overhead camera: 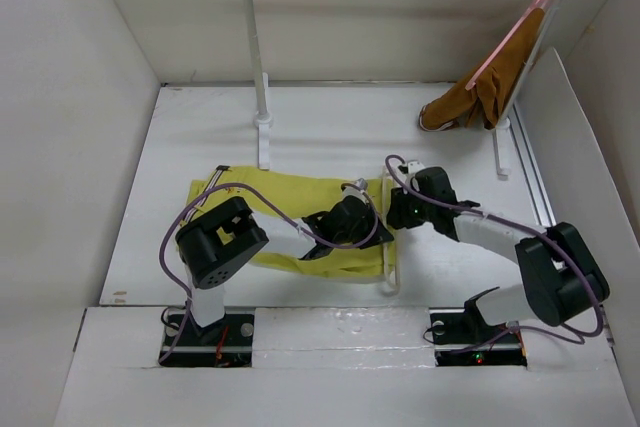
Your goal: Place the trousers on the hanger
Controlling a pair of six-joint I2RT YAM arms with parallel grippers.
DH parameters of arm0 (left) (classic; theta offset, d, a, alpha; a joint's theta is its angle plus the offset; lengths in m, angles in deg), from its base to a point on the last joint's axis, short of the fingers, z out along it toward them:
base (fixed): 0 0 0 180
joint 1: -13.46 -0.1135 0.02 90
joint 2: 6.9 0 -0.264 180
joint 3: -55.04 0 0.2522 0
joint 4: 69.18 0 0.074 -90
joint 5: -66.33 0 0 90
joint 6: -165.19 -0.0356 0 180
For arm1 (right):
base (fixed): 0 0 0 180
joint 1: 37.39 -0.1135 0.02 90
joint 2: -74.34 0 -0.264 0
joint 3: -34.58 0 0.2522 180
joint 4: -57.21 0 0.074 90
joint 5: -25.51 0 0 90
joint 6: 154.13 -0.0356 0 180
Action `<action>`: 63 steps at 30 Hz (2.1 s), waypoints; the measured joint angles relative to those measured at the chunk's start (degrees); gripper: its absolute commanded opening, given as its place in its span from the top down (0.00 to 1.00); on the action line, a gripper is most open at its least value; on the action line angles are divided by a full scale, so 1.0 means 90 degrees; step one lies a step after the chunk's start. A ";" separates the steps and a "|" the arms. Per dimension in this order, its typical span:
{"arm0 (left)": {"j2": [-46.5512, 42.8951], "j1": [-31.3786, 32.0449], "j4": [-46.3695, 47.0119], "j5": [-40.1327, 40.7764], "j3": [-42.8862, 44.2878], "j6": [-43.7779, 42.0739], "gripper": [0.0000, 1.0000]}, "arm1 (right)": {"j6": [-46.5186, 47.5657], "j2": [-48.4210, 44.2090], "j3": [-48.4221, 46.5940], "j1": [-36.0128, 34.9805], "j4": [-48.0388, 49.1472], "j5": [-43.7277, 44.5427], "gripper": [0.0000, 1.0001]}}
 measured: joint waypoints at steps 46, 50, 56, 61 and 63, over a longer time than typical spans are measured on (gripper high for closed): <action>-0.0437 -0.0182 -0.0935 0.0636 -0.0027 -0.0525 1.00 | 0.1921 -0.1710 0.0935 0.3130 -0.1741 -0.1472 0.75; -0.0464 -0.0180 -0.1178 0.0695 0.0075 -0.0699 1.00 | 0.1800 -0.1404 0.1039 0.3541 -0.1494 -0.1972 1.00; -0.0780 -0.0304 -0.1630 0.0726 0.0056 -0.1059 1.00 | 0.1809 -0.2042 0.0838 0.4262 -0.2081 -0.2215 1.00; -0.1188 -0.0631 -0.1664 0.0675 -0.0282 -0.1297 1.00 | 0.1892 -0.2101 0.0352 0.4512 -0.2482 -0.2433 1.00; -0.1285 -0.0697 -0.1770 0.0733 -0.0321 -0.1396 1.00 | 0.1928 -0.1989 0.0304 0.4583 -0.2548 -0.2509 1.00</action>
